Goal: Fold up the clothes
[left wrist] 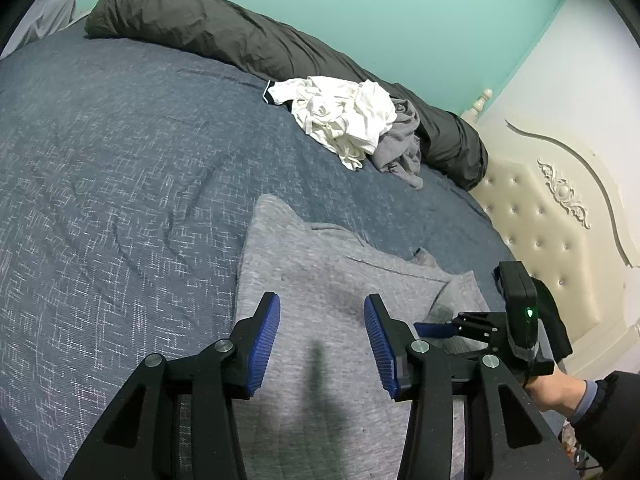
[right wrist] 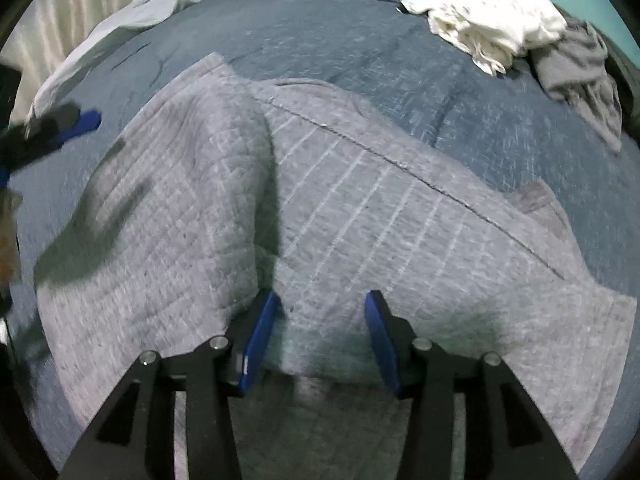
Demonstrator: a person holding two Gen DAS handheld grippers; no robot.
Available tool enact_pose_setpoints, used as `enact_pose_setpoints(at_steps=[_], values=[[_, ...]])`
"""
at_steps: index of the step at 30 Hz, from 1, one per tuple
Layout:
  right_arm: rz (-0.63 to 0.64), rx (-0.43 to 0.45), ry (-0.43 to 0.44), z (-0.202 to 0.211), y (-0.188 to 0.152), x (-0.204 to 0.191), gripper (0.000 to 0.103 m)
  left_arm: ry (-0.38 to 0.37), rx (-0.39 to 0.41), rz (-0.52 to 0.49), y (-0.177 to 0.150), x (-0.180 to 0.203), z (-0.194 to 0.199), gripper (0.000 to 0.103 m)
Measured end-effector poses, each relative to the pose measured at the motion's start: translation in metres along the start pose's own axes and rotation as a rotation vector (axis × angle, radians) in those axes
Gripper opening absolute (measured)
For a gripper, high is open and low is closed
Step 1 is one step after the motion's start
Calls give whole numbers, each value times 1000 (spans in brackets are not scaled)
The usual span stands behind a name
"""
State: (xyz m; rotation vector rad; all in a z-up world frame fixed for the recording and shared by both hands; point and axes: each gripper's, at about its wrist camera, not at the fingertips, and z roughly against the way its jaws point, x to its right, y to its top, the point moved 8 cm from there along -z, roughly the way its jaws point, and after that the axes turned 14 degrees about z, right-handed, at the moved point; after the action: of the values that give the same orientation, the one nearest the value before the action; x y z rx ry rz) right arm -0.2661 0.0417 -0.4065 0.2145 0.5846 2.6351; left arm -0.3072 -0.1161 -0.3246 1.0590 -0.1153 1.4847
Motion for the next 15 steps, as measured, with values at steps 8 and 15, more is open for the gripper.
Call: enact_pose_setpoints(at_steps=[8, 15], values=[[71, 29, -17, 7, 4, -8, 6, -1, 2, 1, 1, -1, 0, 48], [-13, 170, -103, 53, 26, 16, 5, 3, 2, 14, 2, -3, 0, 48]])
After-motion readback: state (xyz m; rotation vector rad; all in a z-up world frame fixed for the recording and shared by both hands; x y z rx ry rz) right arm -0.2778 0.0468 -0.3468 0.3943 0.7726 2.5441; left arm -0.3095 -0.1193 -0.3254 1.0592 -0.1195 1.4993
